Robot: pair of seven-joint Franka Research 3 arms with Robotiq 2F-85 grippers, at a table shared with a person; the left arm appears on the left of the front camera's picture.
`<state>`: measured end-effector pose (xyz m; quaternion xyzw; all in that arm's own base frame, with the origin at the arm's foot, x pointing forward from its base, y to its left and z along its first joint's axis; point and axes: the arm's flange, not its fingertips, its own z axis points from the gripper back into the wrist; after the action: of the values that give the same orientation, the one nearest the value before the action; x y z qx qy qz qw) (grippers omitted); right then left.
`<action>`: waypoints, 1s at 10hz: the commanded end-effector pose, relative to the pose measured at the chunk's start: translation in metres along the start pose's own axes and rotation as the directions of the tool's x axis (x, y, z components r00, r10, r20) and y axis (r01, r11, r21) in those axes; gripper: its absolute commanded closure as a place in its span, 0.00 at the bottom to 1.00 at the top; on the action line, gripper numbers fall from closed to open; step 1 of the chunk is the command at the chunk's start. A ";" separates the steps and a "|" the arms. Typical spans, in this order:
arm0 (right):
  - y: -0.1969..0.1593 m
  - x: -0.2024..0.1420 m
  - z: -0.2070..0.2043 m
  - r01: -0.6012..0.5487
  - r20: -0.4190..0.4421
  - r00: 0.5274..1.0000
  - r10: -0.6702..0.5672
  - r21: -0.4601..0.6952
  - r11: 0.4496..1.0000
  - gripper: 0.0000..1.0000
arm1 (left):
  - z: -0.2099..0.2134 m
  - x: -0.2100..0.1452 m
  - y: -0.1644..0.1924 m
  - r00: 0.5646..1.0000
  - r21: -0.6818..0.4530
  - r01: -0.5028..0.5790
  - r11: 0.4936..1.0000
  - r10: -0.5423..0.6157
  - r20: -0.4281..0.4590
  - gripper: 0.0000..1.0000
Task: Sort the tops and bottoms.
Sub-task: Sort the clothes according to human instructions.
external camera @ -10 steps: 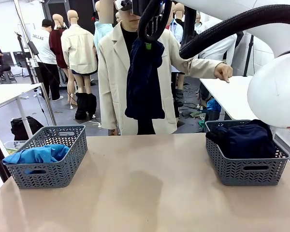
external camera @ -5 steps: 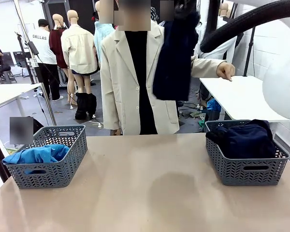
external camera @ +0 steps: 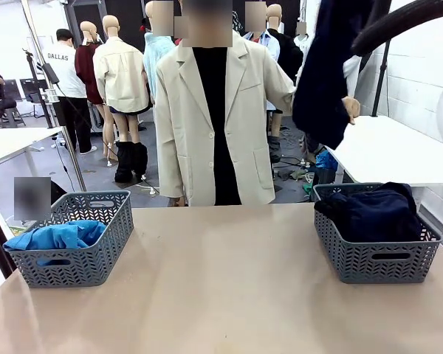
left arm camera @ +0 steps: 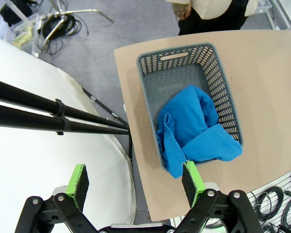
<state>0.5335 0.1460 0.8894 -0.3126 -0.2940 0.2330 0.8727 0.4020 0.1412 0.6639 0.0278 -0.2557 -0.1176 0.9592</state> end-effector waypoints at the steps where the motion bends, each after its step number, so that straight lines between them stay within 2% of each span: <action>1: -0.006 -0.048 -0.025 0.096 -0.031 0.995 -0.097 -0.027 0.995 1.00 | 0.002 0.002 0.000 1.000 -0.006 -0.012 1.000 0.012 -0.008 0.00; 4: -0.043 -0.086 -0.046 0.193 -0.078 0.977 -0.196 -0.052 0.980 1.00 | 0.002 0.002 0.000 1.000 -0.006 -0.012 1.000 0.012 -0.008 0.00; 6: -0.046 -0.101 -0.055 0.200 -0.101 0.974 -0.203 -0.043 0.979 1.00 | 0.002 0.002 0.000 1.000 -0.006 -0.012 1.000 0.012 -0.008 0.00; 7: -0.072 -0.060 -0.042 0.175 -0.120 0.976 -0.182 -0.066 0.982 1.00 | 0.002 0.002 0.000 1.000 -0.006 -0.012 1.000 0.012 -0.008 0.00; 10: -0.072 -0.060 -0.042 0.175 -0.120 0.976 -0.182 -0.066 0.982 1.00 | 0.002 0.002 0.000 1.000 -0.006 -0.012 1.000 0.012 -0.008 0.00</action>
<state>0.5323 0.0407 0.8832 -0.3181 -0.2668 0.1287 0.9006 0.4022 0.1410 0.6639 0.0277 -0.2557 -0.1179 0.9592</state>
